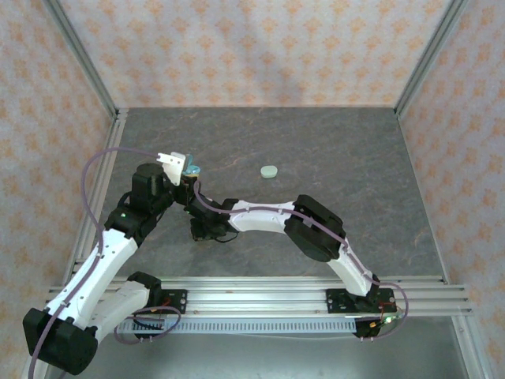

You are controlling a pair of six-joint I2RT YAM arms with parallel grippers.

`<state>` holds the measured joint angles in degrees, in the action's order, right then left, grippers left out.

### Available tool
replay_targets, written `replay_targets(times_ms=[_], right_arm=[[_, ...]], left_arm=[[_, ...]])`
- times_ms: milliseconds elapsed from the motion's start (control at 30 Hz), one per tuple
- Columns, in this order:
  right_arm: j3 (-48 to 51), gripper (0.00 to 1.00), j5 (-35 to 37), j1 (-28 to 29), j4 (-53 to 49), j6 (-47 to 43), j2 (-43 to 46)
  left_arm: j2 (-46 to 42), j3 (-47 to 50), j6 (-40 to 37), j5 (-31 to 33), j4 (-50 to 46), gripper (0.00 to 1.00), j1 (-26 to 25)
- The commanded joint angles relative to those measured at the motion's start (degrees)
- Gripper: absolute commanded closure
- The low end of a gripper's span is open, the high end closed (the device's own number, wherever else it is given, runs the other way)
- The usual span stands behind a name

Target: Insert the wireless bluetooth earbuds into the charging case

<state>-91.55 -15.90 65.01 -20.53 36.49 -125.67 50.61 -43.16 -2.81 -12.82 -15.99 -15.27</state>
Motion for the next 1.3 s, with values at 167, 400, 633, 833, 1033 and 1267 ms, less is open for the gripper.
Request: replay_targets(times_ms=[167,400,633,833,1033,1267], right_arm=[[9.17,0.86,8.65,-1.17,-2.02,-3.12,8.82],[18.95,0.87,12.68,-4.31,-2.39,-3.60,18.36],[23.96,0.87,19.59,-7.50,-8.35,-7.10,28.39],[22.45,0.88,27.54,-10.29,-17.00,-13.03,38.61],[17.24,0.88,30.57,-10.71,-23.69,-20.72,47.92],[8.65,0.88,28.55,-10.71,-29.35,-25.61,52.20]], left_arm=[[-0.95,-1.40,1.05,-2.67,0.06,1.00,-0.22],[-0.95,-0.17,1.36,-6.08,1.66,1.00,-0.26],[-1.96,2.19,-0.35,-16.73,7.57,1.00,-0.26],[-2.18,2.81,-3.05,-25.58,10.73,1.00,-0.22],[-1.33,3.44,-3.23,-32.69,15.95,1.00,-1.73],[-0.21,2.49,-9.63,-30.89,16.83,1.00,-9.13]])
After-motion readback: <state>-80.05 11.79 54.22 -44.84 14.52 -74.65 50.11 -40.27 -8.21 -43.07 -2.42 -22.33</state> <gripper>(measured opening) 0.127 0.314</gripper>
